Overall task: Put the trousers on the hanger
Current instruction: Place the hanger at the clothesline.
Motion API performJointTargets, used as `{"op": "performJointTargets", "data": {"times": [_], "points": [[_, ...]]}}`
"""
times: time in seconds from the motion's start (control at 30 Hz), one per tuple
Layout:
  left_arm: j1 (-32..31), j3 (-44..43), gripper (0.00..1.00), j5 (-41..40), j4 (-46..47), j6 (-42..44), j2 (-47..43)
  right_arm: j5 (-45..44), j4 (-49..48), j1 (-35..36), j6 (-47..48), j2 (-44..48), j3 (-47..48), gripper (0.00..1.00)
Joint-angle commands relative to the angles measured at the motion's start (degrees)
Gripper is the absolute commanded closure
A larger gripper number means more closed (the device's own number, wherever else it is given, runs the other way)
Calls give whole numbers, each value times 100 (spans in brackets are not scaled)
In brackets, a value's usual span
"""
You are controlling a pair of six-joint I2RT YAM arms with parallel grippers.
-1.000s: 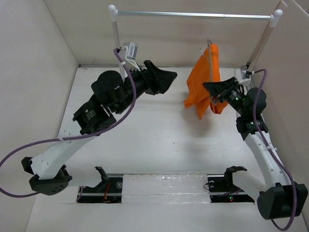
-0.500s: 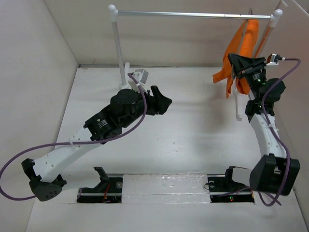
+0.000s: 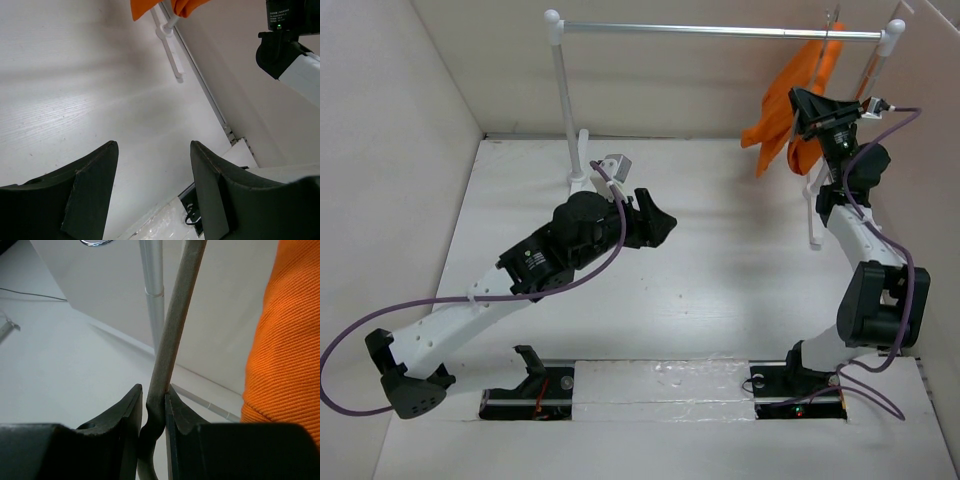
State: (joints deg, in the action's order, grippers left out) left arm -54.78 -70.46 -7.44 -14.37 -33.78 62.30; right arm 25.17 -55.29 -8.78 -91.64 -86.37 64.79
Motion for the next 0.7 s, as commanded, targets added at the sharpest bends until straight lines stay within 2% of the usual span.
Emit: {"op": "performJointTargets", "data": {"times": [0.0,0.37,0.47,0.5,0.6,0.67], "points": [[-6,6,45,68,251,12,-43,-460,-2030,43,207,173,412,100],[-6,-21,45,76,330,-102,115,-496,-2118,43,164,-12,-388,99],[-6,-65,45,41,321,-111,159,-381,-2039,-10,225,32,-555,80],[-6,-73,45,24,312,-111,168,-355,-1995,-10,251,102,-590,68],[-6,-152,43,-55,295,-103,186,100,-1434,-194,558,347,-582,56],[-6,-249,41,-143,233,-50,221,303,-725,-326,908,541,-556,53]]}}
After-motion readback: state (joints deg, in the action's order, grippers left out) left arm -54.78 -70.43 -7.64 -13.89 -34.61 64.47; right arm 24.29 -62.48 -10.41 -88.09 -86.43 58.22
